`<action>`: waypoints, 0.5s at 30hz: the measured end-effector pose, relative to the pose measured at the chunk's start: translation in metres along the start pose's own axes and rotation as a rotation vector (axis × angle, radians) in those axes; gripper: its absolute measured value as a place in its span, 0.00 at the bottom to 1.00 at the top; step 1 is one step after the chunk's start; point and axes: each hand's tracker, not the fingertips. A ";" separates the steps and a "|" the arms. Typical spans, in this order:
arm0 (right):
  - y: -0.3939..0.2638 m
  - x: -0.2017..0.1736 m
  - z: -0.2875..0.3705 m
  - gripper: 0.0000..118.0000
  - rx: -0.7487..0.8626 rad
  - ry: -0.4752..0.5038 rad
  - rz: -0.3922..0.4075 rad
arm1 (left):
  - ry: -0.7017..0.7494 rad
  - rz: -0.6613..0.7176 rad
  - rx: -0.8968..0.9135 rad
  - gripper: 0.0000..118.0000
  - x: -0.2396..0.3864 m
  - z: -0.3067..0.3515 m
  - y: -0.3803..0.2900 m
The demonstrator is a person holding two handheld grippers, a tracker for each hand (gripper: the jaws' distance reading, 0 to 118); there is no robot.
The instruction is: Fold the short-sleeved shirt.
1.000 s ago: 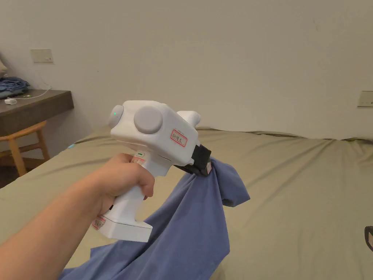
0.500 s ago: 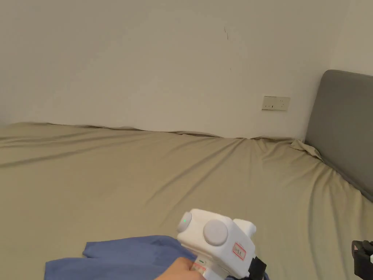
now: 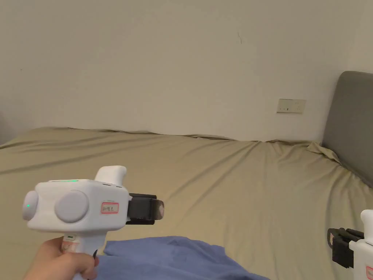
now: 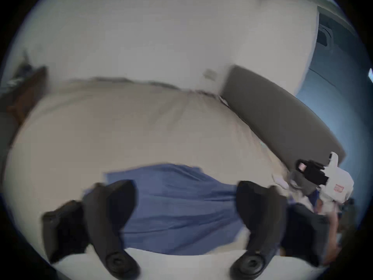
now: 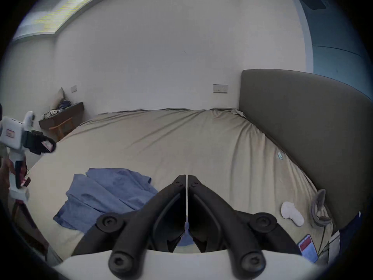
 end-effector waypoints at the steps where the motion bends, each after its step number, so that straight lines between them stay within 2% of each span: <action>1: 0.000 -0.003 -0.001 0.03 0.004 0.002 0.004 | 0.068 -0.016 0.039 0.02 -0.007 0.016 -0.005; 3: -0.002 -0.008 -0.003 0.03 0.002 0.016 0.011 | 0.216 -0.031 0.064 0.00 -0.027 0.038 -0.018; 4: -0.004 -0.010 -0.004 0.03 0.001 0.021 0.011 | 0.241 -0.016 0.068 0.00 -0.036 0.045 -0.024; 8: -0.010 -0.015 -0.008 0.03 -0.007 0.032 0.001 | 0.195 0.080 -0.012 0.00 -0.068 0.056 -0.044; 11: -0.010 -0.018 -0.011 0.03 -0.019 0.035 0.000 | 0.224 0.083 -0.102 0.00 -0.089 0.028 -0.044; 13: -0.010 -0.019 -0.014 0.03 -0.025 0.034 0.012 | 0.225 0.139 -0.186 0.00 -0.103 -0.002 -0.039; 14: -0.009 -0.019 -0.016 0.03 -0.031 0.031 0.018 | 0.253 0.182 -0.236 0.04 -0.111 -0.020 -0.036; 15: -0.009 -0.019 -0.018 0.03 -0.036 0.028 0.024 | 0.275 0.216 -0.273 0.32 -0.118 -0.036 -0.034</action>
